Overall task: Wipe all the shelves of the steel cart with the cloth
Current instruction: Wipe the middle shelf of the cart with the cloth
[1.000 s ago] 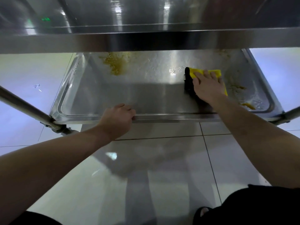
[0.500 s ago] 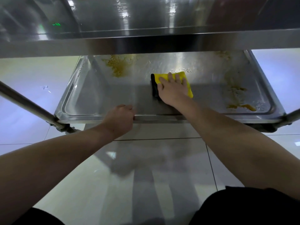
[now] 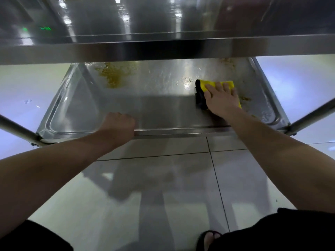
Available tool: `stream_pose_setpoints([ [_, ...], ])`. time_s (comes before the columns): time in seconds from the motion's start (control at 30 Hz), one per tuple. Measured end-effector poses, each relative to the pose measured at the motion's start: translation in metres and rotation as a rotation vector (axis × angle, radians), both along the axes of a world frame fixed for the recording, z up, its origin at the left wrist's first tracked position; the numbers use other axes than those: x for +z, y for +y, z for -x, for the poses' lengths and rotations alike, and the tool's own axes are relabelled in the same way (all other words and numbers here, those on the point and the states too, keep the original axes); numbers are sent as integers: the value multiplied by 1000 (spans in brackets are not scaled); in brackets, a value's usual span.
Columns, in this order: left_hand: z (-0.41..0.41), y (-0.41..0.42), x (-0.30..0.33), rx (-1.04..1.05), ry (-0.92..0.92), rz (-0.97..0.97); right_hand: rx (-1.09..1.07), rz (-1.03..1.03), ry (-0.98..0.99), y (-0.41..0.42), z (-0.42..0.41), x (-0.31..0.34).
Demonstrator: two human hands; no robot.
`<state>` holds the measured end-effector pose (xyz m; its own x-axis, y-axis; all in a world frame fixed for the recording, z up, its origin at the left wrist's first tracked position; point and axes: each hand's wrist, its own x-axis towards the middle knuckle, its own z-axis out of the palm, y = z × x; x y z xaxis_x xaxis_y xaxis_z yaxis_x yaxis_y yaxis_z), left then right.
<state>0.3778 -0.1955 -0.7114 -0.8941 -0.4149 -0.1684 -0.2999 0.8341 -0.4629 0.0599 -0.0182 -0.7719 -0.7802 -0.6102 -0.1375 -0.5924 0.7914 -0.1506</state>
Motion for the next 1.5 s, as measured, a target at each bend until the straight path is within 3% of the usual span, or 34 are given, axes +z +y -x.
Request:
stream_pose_setpoints([
  [0.1, 17, 12, 12, 108, 16, -126, -2, -4, 2, -3, -3, 2],
  [0.3, 50, 42, -5, -49, 207, -389, -11, 65, -1, -6, -7, -1],
  [0.47, 72, 58, -21, 16, 371, -498, 5, 102, -8, 1, -7, -2],
  [0.57, 77, 64, -36, 18, 484, -510, 36, 74, -10, 4, -3, 1],
  [0.8, 79, 86, -69, -274, 715, -403, 98, 49, 73, 7, 4, 1],
  [1.03, 82, 91, -72, -282, 705, -478, 86, 29, 44, -2, -2, -3],
  [1.5, 76, 90, -70, -309, 720, -447, 143, 65, 3, 0, -7, -2],
])
